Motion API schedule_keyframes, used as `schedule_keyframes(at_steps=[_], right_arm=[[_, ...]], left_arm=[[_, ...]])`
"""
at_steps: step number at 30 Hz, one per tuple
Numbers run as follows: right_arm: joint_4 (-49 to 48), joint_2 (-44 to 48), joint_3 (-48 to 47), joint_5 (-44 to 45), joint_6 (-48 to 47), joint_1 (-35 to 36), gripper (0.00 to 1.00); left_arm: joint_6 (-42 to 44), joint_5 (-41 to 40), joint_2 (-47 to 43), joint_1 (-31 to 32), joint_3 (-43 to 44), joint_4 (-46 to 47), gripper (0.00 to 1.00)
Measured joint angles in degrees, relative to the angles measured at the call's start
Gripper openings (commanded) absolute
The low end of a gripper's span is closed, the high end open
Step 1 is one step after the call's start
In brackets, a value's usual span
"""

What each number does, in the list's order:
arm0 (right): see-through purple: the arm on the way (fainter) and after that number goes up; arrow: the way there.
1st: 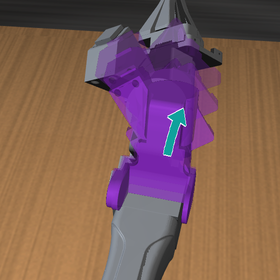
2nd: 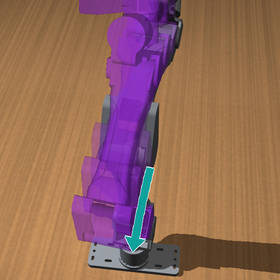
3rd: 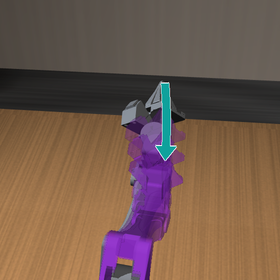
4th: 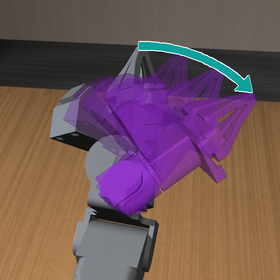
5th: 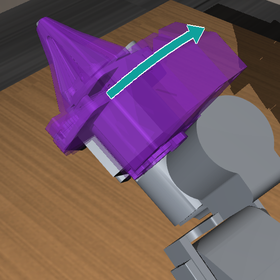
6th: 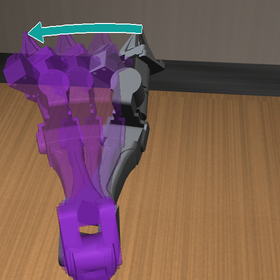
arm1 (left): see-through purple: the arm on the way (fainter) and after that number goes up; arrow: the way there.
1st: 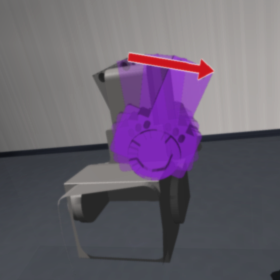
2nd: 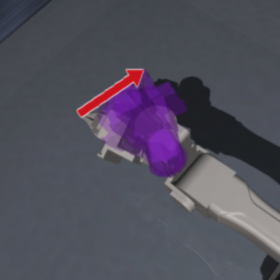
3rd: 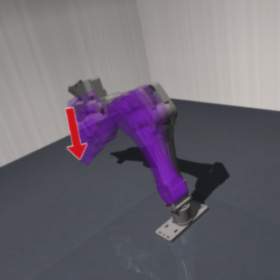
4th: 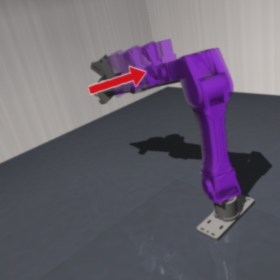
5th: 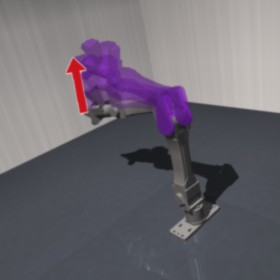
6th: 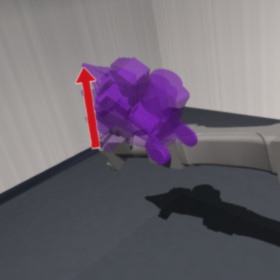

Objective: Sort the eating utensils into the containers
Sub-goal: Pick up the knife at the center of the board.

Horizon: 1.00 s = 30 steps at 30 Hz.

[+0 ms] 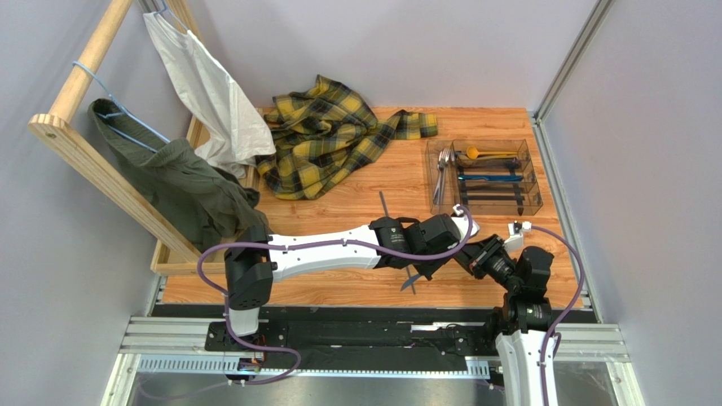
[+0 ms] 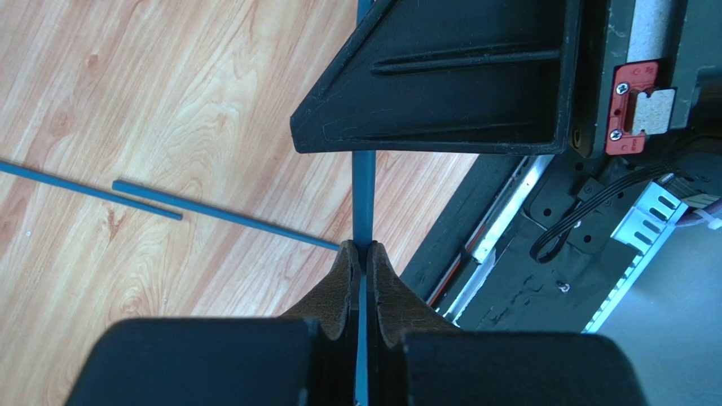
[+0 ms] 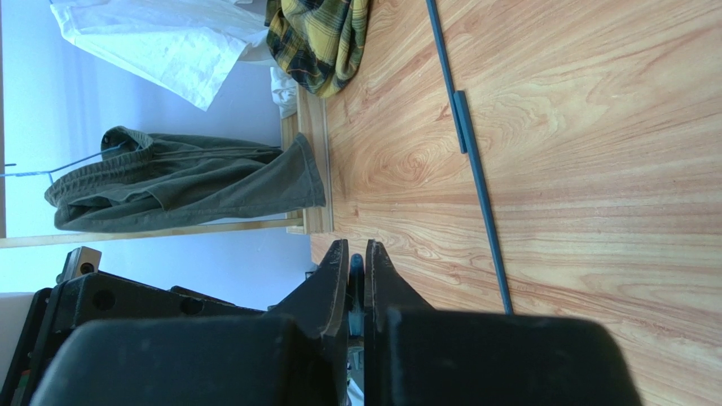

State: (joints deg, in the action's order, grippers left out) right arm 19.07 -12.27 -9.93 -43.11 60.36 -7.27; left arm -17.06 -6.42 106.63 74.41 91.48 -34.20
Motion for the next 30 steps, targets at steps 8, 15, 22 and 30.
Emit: schedule_keyframes(at_steps=[8,15,22,30], right_arm=[[1.1,-0.3,0.0,0.8,-1.4,0.0,0.0],[1.5,-4.5,0.0,1.6,-3.0,0.1,0.0],[2.2,-13.1,-3.5,2.8,-5.6,0.1,0.0],[6.4,-26.4,-15.9,3.7,-11.5,0.1,0.0]], left_arm=[[-0.2,-4.4,0.0,0.3,-1.0,-0.3,0.62],[-0.7,-9.9,-0.1,0.2,-3.0,-2.0,0.81],[-1.3,-9.7,-3.7,-1.0,-4.4,-6.3,0.86],[-4.7,-2.3,-9.8,-4.6,-10.1,-9.0,0.98]])
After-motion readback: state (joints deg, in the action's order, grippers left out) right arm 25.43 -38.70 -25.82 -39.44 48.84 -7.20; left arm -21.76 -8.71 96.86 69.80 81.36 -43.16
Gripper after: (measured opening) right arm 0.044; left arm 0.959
